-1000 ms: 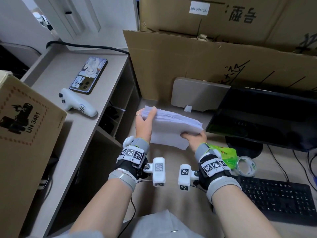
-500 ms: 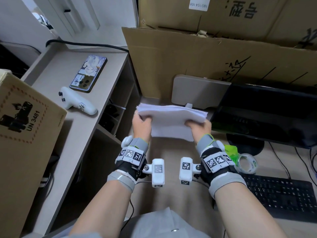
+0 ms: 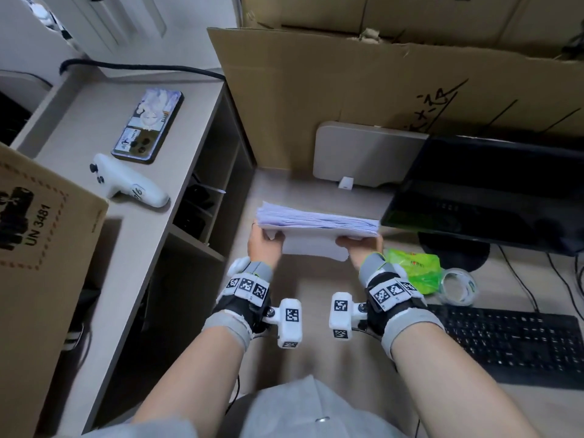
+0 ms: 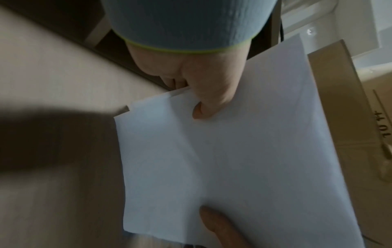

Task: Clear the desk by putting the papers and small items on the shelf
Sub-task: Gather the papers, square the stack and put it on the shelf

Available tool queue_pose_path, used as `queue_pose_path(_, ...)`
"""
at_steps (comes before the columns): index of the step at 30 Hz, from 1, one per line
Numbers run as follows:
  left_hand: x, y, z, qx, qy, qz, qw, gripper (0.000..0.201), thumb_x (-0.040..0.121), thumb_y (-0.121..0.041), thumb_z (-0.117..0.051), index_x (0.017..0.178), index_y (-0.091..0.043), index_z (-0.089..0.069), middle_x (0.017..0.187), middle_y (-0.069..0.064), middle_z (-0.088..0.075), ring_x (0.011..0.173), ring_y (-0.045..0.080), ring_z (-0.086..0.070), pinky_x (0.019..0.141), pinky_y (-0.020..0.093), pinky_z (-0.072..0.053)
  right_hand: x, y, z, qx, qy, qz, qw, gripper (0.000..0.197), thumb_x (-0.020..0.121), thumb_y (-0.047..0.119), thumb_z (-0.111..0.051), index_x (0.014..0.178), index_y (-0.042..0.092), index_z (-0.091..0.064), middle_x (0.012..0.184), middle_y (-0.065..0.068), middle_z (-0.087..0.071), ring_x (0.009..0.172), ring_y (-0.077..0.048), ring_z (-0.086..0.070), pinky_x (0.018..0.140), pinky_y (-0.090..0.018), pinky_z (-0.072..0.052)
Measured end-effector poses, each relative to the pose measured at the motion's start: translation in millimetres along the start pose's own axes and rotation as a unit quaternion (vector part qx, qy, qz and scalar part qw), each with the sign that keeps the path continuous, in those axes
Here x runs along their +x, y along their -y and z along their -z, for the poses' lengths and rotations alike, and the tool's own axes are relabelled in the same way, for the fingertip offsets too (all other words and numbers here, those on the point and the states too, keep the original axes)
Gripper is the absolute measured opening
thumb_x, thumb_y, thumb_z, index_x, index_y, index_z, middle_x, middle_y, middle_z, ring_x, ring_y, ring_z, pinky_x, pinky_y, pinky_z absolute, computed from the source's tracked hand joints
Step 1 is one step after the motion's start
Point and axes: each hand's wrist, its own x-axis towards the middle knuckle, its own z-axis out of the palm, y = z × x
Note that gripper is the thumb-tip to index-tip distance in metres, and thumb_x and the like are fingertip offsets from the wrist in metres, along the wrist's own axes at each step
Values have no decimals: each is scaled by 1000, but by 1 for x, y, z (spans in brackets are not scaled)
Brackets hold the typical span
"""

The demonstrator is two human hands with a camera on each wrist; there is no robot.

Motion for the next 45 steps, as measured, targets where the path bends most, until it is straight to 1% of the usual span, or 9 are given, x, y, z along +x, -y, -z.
queue_pose_path(4,15,5,2,21,20,17,999,36,68,-22,-65,102,-10,-67,94,13,-72,86,32,-69,78,43,-58,9,-2,1,-100,14,-21,995,23,77,3,-75,99,0,-69,84,-6,-58,56,-8,-51,36,-2,-31)
queue_pose_path(9,16,-8,3,51,28,-10,998,11,76,-8,-68,87,-9,-66,83,11,-66,75,23,-56,72,34,-51,17,3,2,-190,41,-14,981,31,88,23,-67,113,5,-65,105,-10,-66,99,-19,-62,83,-27,-45)
queue_pose_path(12,13,-20,9,-69,42,-19,997,21,62,-15,-69,79,-6,-62,75,9,-62,67,20,-52,64,32,-47,17,8,6,-90,9,35,995,16,74,12,-76,87,10,-68,91,-15,-71,82,-26,-68,73,-33,-52)
queue_pose_path(15,14,-21,10,-119,56,36,991,35,66,-18,-81,95,-5,-67,88,6,-73,74,20,-66,68,31,-55,13,15,9,-54,74,58,994,18,80,5,-71,97,13,-67,90,-7,-68,72,-19,-62,63,-23,-50)
queue_pose_path(24,5,23,16,-81,200,124,969,28,80,-15,-79,107,-11,-71,102,10,-76,91,25,-73,76,31,-58,10,8,26,-27,93,47,994,19,88,13,-67,106,7,-68,95,-8,-68,79,-21,-63,70,-29,-50)
queue_pose_path(26,5,22,18,-98,176,114,973,23,83,-21,-77,104,-11,-72,101,12,-76,93,30,-73,86,41,-58,8,9,30,-13,111,14,994,17,86,19,-71,101,10,-67,90,-7,-69,71,-19,-65,64,-27,-55)
queue_pose_path(31,7,8,21,-143,116,102,978,23,87,-20,-72,106,-7,-69,90,7,-75,74,21,-71,72,33,-57,-1,-3,26,-72,162,-33,984,28,85,20,-72,110,8,-68,99,-9,-69,83,-22,-64,76,-29,-49)
queue_pose_path(36,1,7,17,-123,122,105,979,39,73,-30,-72,107,-13,-64,99,9,-75,91,32,-73,86,50,-58,-7,-10,15,-60,150,-15,987,28,88,6,-65,115,7,-64,113,-15,-69,90,-26,-64,87,-39,-54)
queue_pose_path(45,-9,-56,16,-236,72,-48,968,23,78,4,-73,96,-9,-66,85,2,-72,73,11,-67,71,24,-55,-1,33,16,67,-9,87,994,24,74,-12,-60,90,5,-65,80,-8,-60,74,-17,-55,68,-24,-44)
